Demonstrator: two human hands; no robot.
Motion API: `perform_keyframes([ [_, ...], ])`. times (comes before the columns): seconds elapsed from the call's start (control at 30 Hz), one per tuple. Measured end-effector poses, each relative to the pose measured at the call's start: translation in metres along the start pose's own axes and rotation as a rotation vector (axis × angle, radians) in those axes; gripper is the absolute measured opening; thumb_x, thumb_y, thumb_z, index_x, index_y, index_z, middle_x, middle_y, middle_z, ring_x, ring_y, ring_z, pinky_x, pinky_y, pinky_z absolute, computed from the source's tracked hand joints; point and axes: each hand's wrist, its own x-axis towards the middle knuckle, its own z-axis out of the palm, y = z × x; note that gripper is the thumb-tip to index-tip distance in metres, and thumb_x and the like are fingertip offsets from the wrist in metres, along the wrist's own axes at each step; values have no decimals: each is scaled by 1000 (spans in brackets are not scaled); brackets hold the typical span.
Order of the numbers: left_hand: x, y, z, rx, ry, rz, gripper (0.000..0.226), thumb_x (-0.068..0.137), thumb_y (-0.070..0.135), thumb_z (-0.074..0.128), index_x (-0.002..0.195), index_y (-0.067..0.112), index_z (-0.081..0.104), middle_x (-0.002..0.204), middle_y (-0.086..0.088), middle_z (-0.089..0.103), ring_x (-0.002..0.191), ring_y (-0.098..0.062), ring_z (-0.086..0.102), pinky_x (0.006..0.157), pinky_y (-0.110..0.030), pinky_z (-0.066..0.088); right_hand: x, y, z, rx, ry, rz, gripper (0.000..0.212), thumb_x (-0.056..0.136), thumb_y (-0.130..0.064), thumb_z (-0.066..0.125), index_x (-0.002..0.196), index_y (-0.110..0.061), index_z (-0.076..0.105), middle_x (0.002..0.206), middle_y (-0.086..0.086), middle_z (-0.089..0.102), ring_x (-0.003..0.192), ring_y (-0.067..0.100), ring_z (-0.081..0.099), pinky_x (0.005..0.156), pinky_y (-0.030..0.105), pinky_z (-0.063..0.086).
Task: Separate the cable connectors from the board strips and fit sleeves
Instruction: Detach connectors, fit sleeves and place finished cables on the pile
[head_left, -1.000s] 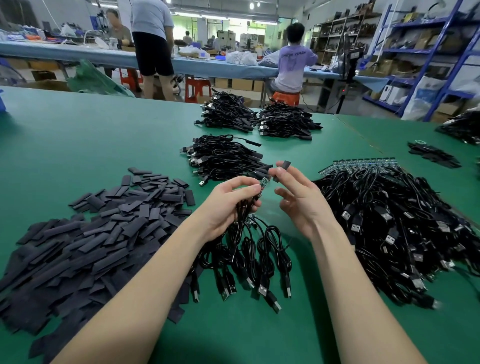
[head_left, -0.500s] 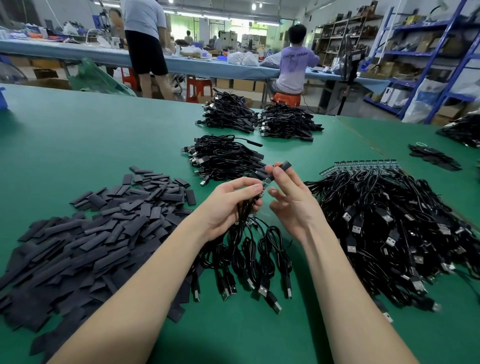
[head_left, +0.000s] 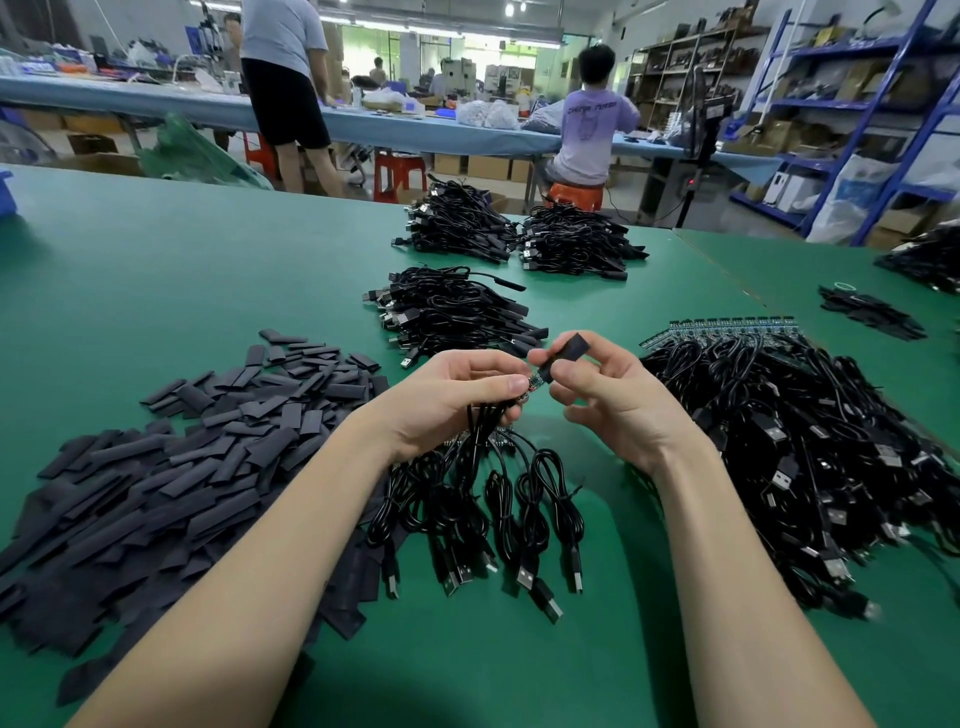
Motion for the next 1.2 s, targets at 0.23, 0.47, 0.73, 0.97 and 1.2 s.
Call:
perform_keyframes([
  [0.23, 2, 0, 2, -121, 70, 21, 26, 83, 13, 73, 105, 10, 59, 87, -7, 67, 70, -15, 64, 68, -23, 55, 5, 17, 15, 108, 96, -46, 46, 51, -54, 98, 84, -35, 73, 103, -8, 75, 66, 5, 51, 58, 14, 42],
  [0.47, 3, 6, -5, 557, 188, 179, 19, 86, 18, 80, 97, 14, 64, 95, 3, 72, 90, -9, 71, 82, -17, 52, 7, 20, 14, 114, 321, -9, 42, 52, -49, 97, 85, -33, 76, 103, -7, 68, 58, 2, 45, 46, 12, 34],
  [0.73, 5, 0, -3, 758, 267, 263, 10, 84, 18, 81, 90, 17, 74, 89, 6, 75, 88, -8, 72, 83, -28, 58, 6, 23, 15, 84, 377, 30, 36, 55, -51, 94, 87, -38, 80, 114, -3, 75, 59, 3, 42, 47, 13, 31],
  [0.97, 6, 1, -1, 770, 287, 263, 8, 83, 15, 82, 87, 17, 75, 85, 6, 75, 83, -10, 72, 81, -34, 60, 5, 22, 11, -11, 375, 48, 34, 66, -48, 89, 93, -32, 79, 110, -3, 76, 61, 6, 41, 48, 14, 31],
  [1.2, 7, 3, 3, 763, 263, 248, 9, 83, 15, 83, 88, 16, 76, 87, 5, 76, 86, -10, 73, 86, -44, 59, 5, 23, 10, -5, 324, 65, 20, 73, -45, 86, 91, -38, 79, 112, -7, 77, 61, 4, 43, 49, 14, 33],
])
